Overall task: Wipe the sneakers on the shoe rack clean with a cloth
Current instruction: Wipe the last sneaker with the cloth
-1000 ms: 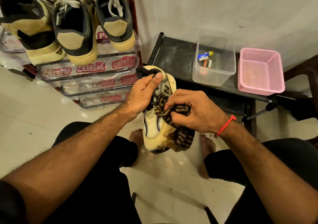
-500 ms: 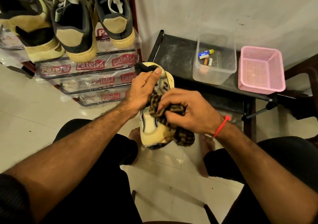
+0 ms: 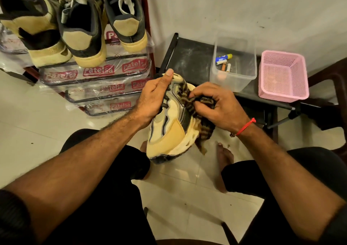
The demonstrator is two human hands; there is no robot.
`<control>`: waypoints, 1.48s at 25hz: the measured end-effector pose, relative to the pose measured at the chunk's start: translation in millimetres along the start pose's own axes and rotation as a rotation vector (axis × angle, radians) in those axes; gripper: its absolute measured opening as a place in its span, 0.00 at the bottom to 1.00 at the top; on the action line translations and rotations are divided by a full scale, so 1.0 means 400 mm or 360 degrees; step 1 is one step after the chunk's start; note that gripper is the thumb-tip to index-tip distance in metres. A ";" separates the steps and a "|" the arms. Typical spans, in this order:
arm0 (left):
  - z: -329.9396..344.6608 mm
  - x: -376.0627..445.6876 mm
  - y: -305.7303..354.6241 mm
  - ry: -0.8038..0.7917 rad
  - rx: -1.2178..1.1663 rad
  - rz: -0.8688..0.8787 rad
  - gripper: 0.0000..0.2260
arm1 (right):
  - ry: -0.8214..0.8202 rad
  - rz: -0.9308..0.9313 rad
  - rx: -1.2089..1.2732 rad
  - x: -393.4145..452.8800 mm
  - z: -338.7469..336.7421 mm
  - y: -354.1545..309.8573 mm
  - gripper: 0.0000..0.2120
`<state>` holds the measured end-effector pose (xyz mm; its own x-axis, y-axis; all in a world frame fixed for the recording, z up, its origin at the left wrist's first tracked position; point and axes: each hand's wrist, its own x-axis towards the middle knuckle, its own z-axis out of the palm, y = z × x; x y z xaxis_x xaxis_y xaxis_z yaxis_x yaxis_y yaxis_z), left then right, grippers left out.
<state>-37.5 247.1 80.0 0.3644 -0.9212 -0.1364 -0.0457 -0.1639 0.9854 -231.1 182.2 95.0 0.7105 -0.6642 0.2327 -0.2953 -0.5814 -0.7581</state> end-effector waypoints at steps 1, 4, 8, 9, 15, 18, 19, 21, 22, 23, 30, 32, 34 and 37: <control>-0.008 0.003 -0.001 0.0041 0.0029 0.0003 0.26 | -0.0155 -0.0102 0.0081 -0.017 0.004 -0.029 0.09; -0.013 -0.002 -0.001 0.0003 0.0087 0.0010 0.28 | -0.0500 -0.0387 0.0151 -0.050 0.015 -0.083 0.10; 0.000 -0.018 0.007 -0.0167 0.0021 -0.0134 0.35 | -0.0016 -0.0236 -0.0070 0.000 0.009 -0.022 0.09; 0.002 -0.018 0.010 -0.0185 0.0024 -0.0155 0.40 | 0.0069 -0.0170 -0.0089 0.007 0.004 -0.014 0.09; 0.013 -0.018 0.008 -0.0150 0.0026 -0.0180 0.32 | -0.0718 -0.0552 0.0195 -0.046 0.043 -0.125 0.10; 0.015 -0.012 0.005 -0.0177 -0.0047 -0.0210 0.31 | -0.0468 -0.0519 0.0102 -0.030 0.037 -0.093 0.09; 0.012 -0.010 0.006 -0.0193 -0.0090 -0.0223 0.33 | -0.0273 -0.0465 0.0026 -0.022 0.038 -0.069 0.09; 0.008 -0.009 0.005 -0.0172 -0.0161 -0.0268 0.35 | 0.0120 -0.0274 -0.0141 -0.001 0.040 -0.011 0.08; 0.007 -0.011 0.007 -0.0150 -0.0172 -0.0287 0.33 | 0.0269 -0.0125 -0.0181 0.011 0.035 0.016 0.08; 0.009 -0.014 0.008 -0.0132 -0.0172 -0.0297 0.29 | 0.0361 0.0022 -0.0153 0.020 0.028 0.034 0.09; 0.010 -0.002 0.002 -0.0353 -0.0165 -0.0293 0.36 | -0.0093 -0.0541 0.0076 -0.033 0.073 -0.068 0.09; 0.015 -0.009 0.000 -0.0350 -0.0189 -0.0270 0.26 | 0.0201 -0.0371 0.0044 -0.007 0.066 -0.030 0.09; 0.014 -0.021 0.015 -0.0297 -0.0275 -0.0294 0.19 | 0.0486 -0.0007 0.0042 0.018 0.047 0.024 0.09; 0.016 -0.030 0.022 -0.0370 -0.0287 -0.0281 0.16 | 0.0449 0.0257 0.0176 0.011 0.031 0.052 0.08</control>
<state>-48.2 254.5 89.6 0.1294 -0.9434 -0.3054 0.1721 -0.2820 0.9439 -226.2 173.0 72.7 0.4507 -0.8563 0.2521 -0.3073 -0.4140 -0.8568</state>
